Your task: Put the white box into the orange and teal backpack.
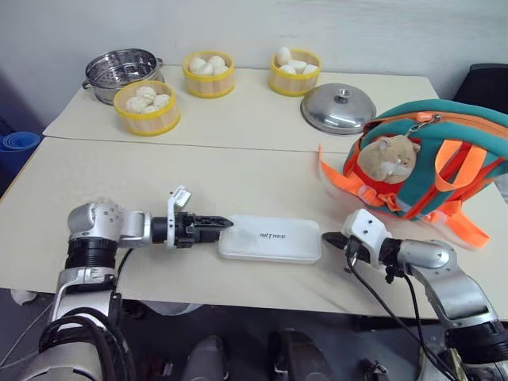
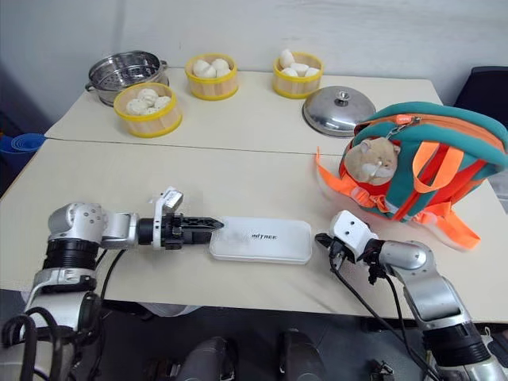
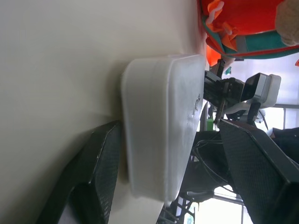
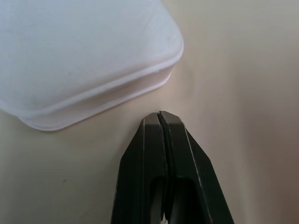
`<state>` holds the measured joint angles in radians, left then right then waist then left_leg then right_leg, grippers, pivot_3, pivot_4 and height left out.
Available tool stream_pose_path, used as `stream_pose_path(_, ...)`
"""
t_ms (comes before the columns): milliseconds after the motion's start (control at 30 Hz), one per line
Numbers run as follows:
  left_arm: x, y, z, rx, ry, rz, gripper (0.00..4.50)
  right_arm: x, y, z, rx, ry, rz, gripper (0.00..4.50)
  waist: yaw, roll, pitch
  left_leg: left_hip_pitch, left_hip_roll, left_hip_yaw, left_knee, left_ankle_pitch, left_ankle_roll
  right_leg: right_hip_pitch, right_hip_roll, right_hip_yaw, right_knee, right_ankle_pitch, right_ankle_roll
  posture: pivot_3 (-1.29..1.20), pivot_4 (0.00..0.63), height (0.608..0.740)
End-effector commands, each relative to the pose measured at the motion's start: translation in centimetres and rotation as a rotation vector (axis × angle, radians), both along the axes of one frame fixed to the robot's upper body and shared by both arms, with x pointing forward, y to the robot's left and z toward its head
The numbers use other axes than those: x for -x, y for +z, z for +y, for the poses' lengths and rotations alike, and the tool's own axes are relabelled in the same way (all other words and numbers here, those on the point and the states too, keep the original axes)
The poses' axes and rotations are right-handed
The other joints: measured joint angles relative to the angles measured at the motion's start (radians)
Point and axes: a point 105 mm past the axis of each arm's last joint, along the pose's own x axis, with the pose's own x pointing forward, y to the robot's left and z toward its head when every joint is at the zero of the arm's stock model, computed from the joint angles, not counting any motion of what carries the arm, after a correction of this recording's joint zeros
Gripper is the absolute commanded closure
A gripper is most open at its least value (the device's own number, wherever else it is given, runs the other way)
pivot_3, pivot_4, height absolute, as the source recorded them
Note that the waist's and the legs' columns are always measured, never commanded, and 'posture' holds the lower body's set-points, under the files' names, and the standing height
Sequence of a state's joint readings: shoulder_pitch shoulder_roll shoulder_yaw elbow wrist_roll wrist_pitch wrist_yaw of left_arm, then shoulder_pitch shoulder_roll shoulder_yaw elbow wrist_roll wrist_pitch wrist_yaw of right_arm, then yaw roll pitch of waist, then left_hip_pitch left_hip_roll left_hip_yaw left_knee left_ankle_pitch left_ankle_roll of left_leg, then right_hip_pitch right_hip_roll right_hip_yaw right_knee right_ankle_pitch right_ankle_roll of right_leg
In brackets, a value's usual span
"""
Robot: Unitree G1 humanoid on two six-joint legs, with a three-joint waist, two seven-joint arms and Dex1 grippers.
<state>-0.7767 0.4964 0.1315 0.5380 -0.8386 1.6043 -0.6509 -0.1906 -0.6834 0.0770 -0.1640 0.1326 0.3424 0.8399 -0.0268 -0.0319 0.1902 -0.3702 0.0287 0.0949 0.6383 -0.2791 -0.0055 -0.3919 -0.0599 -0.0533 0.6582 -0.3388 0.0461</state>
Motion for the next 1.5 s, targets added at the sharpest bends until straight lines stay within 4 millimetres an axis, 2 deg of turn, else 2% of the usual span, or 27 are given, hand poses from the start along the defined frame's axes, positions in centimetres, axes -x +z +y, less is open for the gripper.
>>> stream_pose_path(33,0.1,-0.4,-1.4,0.042,-0.021,0.047,1.08,0.4,-0.9,1.3,-0.005,0.040,0.026,4.50,-0.002,0.000,0.000,0.000,0.000,0.000,0.000,0.000,0.000,0.000,0.000,0.000,0.000,0.000,0.000,0.00,0.150,0.740)
stream_pose_path(233,-0.3,0.5,-3.0,0.119,-0.029,0.048,1.08,0.8,-0.9,2.5,-0.036,0.084,0.027,4.50,-0.001,0.000,0.000,0.000,0.000,0.000,0.000,0.000,-0.001,0.000,0.000,0.000,0.001,0.000,0.000,0.00,0.150,0.740)
stream_pose_path(333,0.0,0.6,-3.2,0.124,-0.051,0.035,1.52,0.9,-1.2,2.3,-0.031,0.072,0.032,4.50,-0.001,0.000,0.000,0.000,0.000,0.000,0.000,0.000,-0.001,0.000,0.000,0.000,0.001,0.000,0.000,0.00,0.150,0.740)
stream_pose_path(467,0.4,1.3,-2.9,0.155,-0.056,-0.007,2.70,1.0,-0.9,0.8,-0.061,0.000,0.030,4.50,0.001,0.000,0.000,0.000,0.000,0.000,0.000,0.000,-0.002,0.000,0.000,0.000,0.001,0.000,0.000,0.00,0.150,0.740)
stream_pose_path(533,0.7,2.3,-2.4,0.187,-0.061,-0.053,3.20,1.7,-0.5,-0.4,-0.121,-0.041,0.044,4.50,0.002,0.000,0.000,0.000,0.000,0.000,0.000,0.000,-0.002,-0.001,0.000,0.000,0.000,0.000,0.000,0.00,0.150,0.740)
stream_pose_path(600,1.1,3.5,-1.6,0.211,-0.057,-0.137,3.25,3.3,-0.3,-2.0,-0.211,-0.083,0.082,4.16,0.003,0.000,0.000,-0.001,0.000,0.000,-0.001,0.000,-0.002,-0.001,0.000,0.000,0.000,0.000,0.000,0.00,0.150,0.740)
stream_pose_path(667,1.1,4.6,-0.8,0.193,-0.025,-0.357,3.25,4.7,0.2,-4.4,-0.244,-0.159,0.043,3.72,0.009,0.000,0.000,-0.002,0.000,-0.001,-0.002,0.000,-0.002,-0.002,0.000,0.000,-0.001,0.000,0.000,0.00,0.150,0.740)
stream_pose_path(733,1.4,5.1,-0.4,0.191,-0.022,-0.476,3.25,5.6,0.4,-5.8,-0.258,-0.199,0.031,3.15,0.014,0.000,0.000,-0.002,0.000,0.000,-0.003,-0.001,-0.002,-0.001,0.000,0.000,-0.003,0.000,0.000,0.00,0.150,0.740)
stream_pose_path(833,2.2,6.0,0.1,0.176,-0.072,-0.826,3.25,6.3,1.7,-8.7,-0.278,-0.300,-0.044,2.18,0.013,0.001,0.000,-0.002,0.000,0.001,-0.003,-0.001,-0.002,0.000,0.000,0.001,-0.005,0.000,0.000,0.00,0.150,0.740)
stream_pose_path(867,2.6,6.0,0.3,0.178,-0.082,-0.894,3.25,6.3,2.5,-10.0,-0.292,-0.348,-0.080,1.87,0.012,0.001,0.000,-0.001,0.000,0.002,-0.003,-0.002,-0.005,0.000,0.000,0.001,-0.005,0.000,0.000,0.00,0.150,0.740)
stream_pose_path(933,3.2,5.9,0.6,0.188,-0.096,-0.978,3.25,6.1,3.8,-12.3,-0.300,-0.421,-0.144,1.19,0.011,0.001,0.000,0.000,0.000,0.002,-0.003,-0.003,-0.005,0.001,0.000,0.001,-0.005,0.001,-0.001,0.00,0.150,0.740)
stream_pose_path(1067,4.1,5.3,0.7,0.179,-0.154,-1.040,3.25,5.7,5.1,-14.9,-0.286,-0.477,-0.207,0.17,0.012,0.001,0.000,0.000,0.000,0.002,-0.005,0.000,0.001,0.000,0.000,0.001,-0.005,0.000,-0.001,0.00,0.150,0.740)
stream_pose_path(1100,4.3,5.1,0.6,0.171,-0.171,-1.048,3.25,5.1,5.7,-15.6,-0.288,-0.488,-0.237,0.03,0.012,0.001,0.000,0.000,0.000,0.002,-0.006,0.000,0.002,0.000,0.000,0.001,-0.005,0.000,-0.001,0.00,0.150,0.740)
stream_pose_path(1167,4.4,4.8,0.5,0.164,-0.179,-1.047,3.25,4.1,6.3,-16.3,-0.297,-0.500,-0.261,0.03,0.007,0.002,0.001,-0.001,0.000,0.002,-0.006,0.000,0.003,0.000,0.000,0.001,-0.006,0.000,-0.001,0.00,0.150,0.740)
stream_pose_path(1267,4.6,4.6,0.6,0.160,-0.183,-1.042,3.25,2.1,8.0,-15.4,-0.388,-0.453,-0.293,0.03,0.000,0.002,0.001,-0.001,0.000,0.002,-0.005,-0.001,0.005,0.000,0.000,0.002,-0.005,0.000,-0.001,0.00,0.150,0.740)
stream_pose_path(1433,5.0,4.8,1.2,0.189,-0.172,-1.011,3.25,-0.5,9.0,-11.3,-0.457,-0.271,-0.263,0.03,-0.003,0.003,0.002,-0.001,0.001,0.001,-0.006,0.000,0.004,-0.001,0.001,0.001,-0.004,0.000,-0.001,0.00,0.150,0.740)
stream_pose_path(1500,5.0,4.9,1.6,0.200,-0.155,-0.998,3.25,-1.3,9.4,-10.0,-0.482,-0.225,-0.257,0.42,-0.001,0.003,0.002,-0.001,0.001,0.001,-0.006,0.000,0.004,-0.001,0.001,0.001,-0.004,0.000,-0.001,0.00,0.150,0.740)
